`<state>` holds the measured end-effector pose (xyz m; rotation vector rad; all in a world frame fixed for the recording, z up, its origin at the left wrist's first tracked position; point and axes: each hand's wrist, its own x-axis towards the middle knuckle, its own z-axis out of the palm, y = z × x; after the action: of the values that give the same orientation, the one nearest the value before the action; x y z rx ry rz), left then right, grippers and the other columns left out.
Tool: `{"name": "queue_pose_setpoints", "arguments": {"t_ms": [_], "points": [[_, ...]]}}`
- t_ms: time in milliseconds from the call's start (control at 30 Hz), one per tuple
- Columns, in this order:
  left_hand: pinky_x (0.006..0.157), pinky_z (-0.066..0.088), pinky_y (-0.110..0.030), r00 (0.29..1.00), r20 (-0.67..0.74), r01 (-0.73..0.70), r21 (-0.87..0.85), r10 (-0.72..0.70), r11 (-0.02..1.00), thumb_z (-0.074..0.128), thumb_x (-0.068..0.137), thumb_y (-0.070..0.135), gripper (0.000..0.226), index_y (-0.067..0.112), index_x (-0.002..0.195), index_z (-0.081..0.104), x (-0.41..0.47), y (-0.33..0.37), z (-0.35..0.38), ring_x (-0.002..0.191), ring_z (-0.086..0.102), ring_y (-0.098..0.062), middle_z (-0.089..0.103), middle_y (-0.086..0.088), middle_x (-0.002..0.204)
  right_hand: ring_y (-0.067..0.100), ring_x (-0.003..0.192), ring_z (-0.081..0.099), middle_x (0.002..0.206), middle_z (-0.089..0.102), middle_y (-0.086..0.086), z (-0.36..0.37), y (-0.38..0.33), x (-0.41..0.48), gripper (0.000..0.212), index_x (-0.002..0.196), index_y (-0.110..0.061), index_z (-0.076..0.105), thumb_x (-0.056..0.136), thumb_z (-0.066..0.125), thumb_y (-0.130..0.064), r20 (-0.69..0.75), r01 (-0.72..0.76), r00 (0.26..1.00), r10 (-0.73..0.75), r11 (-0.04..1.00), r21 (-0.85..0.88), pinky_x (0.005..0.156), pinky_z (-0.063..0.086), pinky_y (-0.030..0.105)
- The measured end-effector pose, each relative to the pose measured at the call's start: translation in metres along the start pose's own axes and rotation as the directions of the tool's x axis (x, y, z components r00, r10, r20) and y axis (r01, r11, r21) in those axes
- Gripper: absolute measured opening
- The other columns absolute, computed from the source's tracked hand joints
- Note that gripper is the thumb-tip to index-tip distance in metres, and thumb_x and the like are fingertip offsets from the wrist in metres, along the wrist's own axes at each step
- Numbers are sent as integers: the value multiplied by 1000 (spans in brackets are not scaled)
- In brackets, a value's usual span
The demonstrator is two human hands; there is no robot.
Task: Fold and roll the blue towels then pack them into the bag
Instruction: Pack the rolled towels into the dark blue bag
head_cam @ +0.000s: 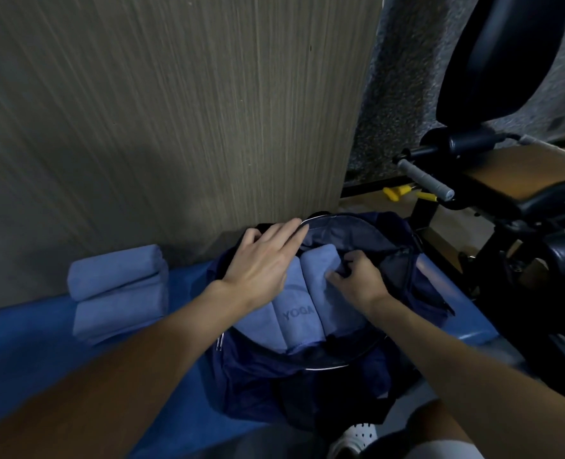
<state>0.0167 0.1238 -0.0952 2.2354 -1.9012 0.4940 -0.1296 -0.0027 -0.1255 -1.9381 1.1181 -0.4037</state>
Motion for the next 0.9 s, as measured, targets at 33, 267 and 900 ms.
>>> {"name": "queue_pose_setpoints", "arguments": {"t_ms": [33, 267, 900], "points": [[84, 46, -39, 1000, -2, -9, 1, 9, 1000, 68, 71, 2, 79, 9, 145, 42, 0, 0, 1, 125, 48, -18, 42, -5, 149, 19, 95, 51, 105, 54, 5, 0, 1, -1, 43, 121, -4, 48, 88, 70, -21, -53, 37, 998, -39, 999, -37, 77, 39, 26], [91, 43, -41, 1000, -8, -18, 14, 19, 1000, 65, 76, 8, 80, 10, 149, 32, -3, 3, 0, 130, 44, -18, 35, -5, 153, 18, 82, 52, 83, 54, -2, 13, 5, -5, 27, 98, -8, 52, 87, 71, -25, -25, 35, 999, -34, 997, 66, 58, 35, 21], [111, 25, -56, 996, 92, -6, 102, -3, 995, 48, 89, 36, 73, 33, 155, 15, -37, -17, 2, 143, 31, -22, 33, -4, 155, 24, 111, 52, 119, 58, 1, 15, 14, -34, 37, 116, -10, 64, 82, 73, -22, -33, 306, 943, -332, 901, -308, 96, 43, 36]]}}
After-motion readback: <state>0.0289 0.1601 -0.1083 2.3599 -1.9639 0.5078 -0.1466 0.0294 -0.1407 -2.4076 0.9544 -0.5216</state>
